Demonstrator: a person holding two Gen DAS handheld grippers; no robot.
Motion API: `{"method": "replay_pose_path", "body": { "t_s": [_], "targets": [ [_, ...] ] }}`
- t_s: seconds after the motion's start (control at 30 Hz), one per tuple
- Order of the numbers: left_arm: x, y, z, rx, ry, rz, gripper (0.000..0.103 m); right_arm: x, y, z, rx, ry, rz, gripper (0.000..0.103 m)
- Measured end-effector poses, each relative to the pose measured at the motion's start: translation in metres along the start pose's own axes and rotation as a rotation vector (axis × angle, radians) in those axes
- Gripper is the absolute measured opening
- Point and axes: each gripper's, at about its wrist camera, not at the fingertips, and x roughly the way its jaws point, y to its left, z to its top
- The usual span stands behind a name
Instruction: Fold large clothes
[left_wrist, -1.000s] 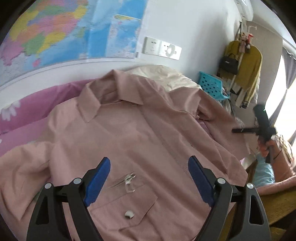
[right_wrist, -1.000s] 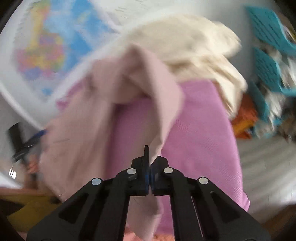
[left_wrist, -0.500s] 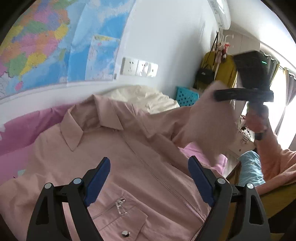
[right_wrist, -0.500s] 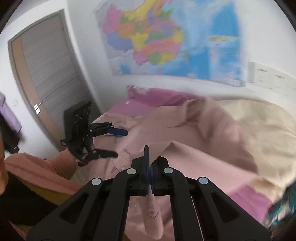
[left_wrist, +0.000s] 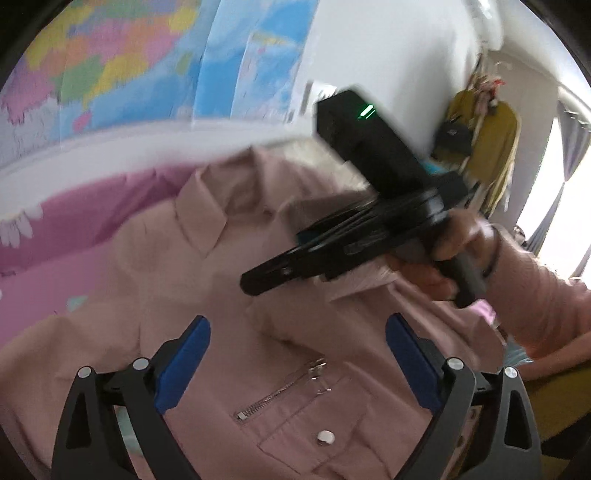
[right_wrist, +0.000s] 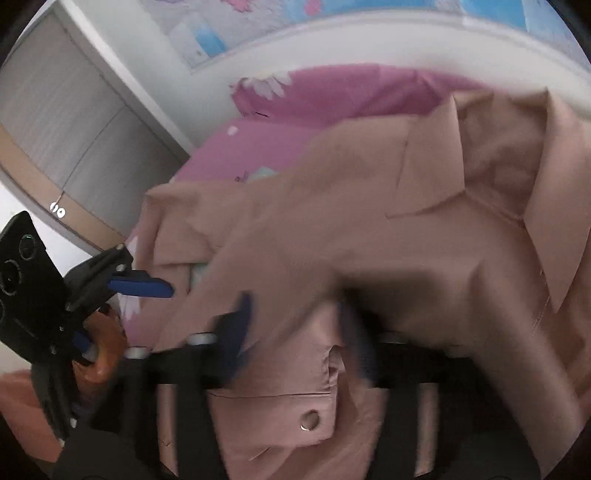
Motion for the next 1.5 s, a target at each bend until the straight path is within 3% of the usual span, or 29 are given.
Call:
{"method": "replay_pose_path", "body": {
  "t_s": [0.13,0.23,0.3,0.37,0.53,0.7,0.73,0.8,0.83,0.9,1.1,1.13,1.23,1.3,1.33,1.4,1.5],
  "targets": [
    [0.027,0.005,0.002,-0.026,0.063,-0.021,0.093,-0.048,-0.005,-0.016,-0.020,-0.105,-0.038,0.066],
    [0.044,0.005,0.005,-0.039,0.108,-0.043,0.094,-0.108,-0.014,-0.041,-0.018,-0.251,-0.027,0.071],
    [0.047,0.000,0.006,-0.030,0.114,-0.062,0.094,-0.143,-0.027,-0.061,-0.002,-0.347,-0.059,0.075],
    [0.043,-0.016,0.007,0.024,0.097,-0.075,0.094,-0.171,-0.045,-0.083,0.037,-0.420,-0.157,0.075],
    [0.046,-0.048,0.016,0.120,0.074,-0.039,0.097,-0.185,-0.110,-0.127,0.238,-0.451,-0.233,0.076],
    [0.091,-0.059,0.024,0.148,0.168,0.086,0.094,-0.162,-0.147,-0.151,0.349,-0.427,-0.224,0.075],
    [0.105,-0.060,0.024,0.167,0.205,0.130,0.089,-0.161,-0.149,-0.152,0.355,-0.432,-0.220,0.075],
    [0.120,-0.055,0.024,0.172,0.265,0.190,0.057,-0.157,-0.150,-0.153,0.357,-0.442,-0.198,0.075],
    [0.125,-0.050,0.025,0.156,0.281,0.200,0.049,-0.158,-0.150,-0.153,0.356,-0.445,-0.194,0.075],
    [0.126,-0.032,0.028,0.081,0.300,0.191,0.000,-0.158,-0.151,-0.153,0.349,-0.452,-0.197,0.076],
    [0.061,0.056,0.038,-0.237,0.132,0.242,0.002,-0.160,-0.159,-0.149,0.356,-0.467,-0.189,0.076],
    [0.052,0.062,0.036,-0.250,0.116,0.231,0.002,-0.159,-0.161,-0.150,0.360,-0.467,-0.184,0.076],
    [0.028,0.042,0.033,-0.134,0.071,0.174,0.008,-0.157,-0.165,-0.152,0.370,-0.466,-0.174,0.076],
    [0.028,0.007,0.028,-0.020,0.082,0.071,0.055,-0.155,-0.167,-0.153,0.375,-0.467,-0.169,0.076],
    [0.031,-0.007,0.026,0.028,0.081,0.052,0.061,-0.154,-0.167,-0.153,0.380,-0.467,-0.167,0.076],
    [0.044,-0.041,0.022,0.151,0.101,0.015,0.064,-0.152,-0.166,-0.154,0.385,-0.471,-0.160,0.076],
    [0.082,-0.079,0.014,0.265,0.195,-0.019,0.070,-0.152,-0.164,-0.155,0.384,-0.474,-0.158,0.077]
  ]
}}
